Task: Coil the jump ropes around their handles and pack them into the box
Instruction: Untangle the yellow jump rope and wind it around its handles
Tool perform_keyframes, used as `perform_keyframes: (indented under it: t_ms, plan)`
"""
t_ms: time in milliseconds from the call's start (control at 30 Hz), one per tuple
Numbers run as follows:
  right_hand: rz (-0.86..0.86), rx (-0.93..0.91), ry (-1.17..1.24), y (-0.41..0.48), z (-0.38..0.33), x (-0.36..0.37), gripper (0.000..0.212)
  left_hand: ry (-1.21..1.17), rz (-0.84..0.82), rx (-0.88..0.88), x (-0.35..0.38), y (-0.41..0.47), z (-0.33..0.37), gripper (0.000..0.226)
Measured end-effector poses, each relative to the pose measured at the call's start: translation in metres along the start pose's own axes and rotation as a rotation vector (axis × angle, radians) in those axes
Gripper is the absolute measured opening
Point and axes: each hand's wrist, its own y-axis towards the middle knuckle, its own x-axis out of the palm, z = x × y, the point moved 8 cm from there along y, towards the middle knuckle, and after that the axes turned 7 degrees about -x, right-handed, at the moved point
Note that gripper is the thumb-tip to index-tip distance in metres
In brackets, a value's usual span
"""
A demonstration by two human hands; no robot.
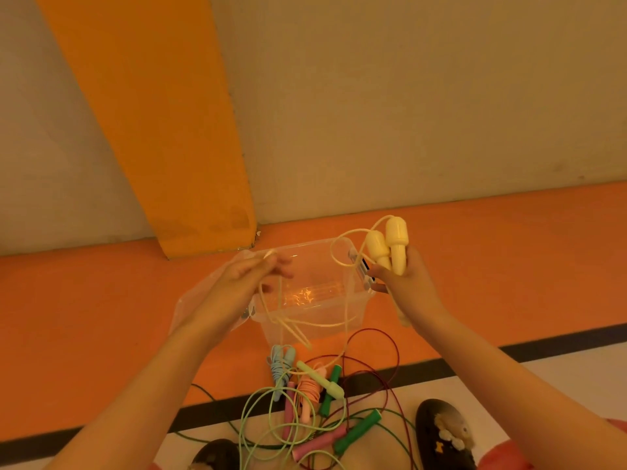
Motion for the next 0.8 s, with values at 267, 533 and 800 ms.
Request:
perform_keyframes:
  t_ms: [267,533,800]
  plan:
    - [0.001,0.006,-0.007,0.0,0.004,-0.001,0.039,0.19,0.123,0.261,-0.009,-0.005,0.025,0.021]
    - [-0.084,-0.004,0.013,-0.006,0.002,0.015,0.047,0.138,0.174,0.049,-0.015,0.007,0.007,0.055]
    - [-0.175,0.005,-0.008,-0.015,0.007,0.033,0.05,0.142,0.049,0.071,0.01,0.011,0.004,0.028]
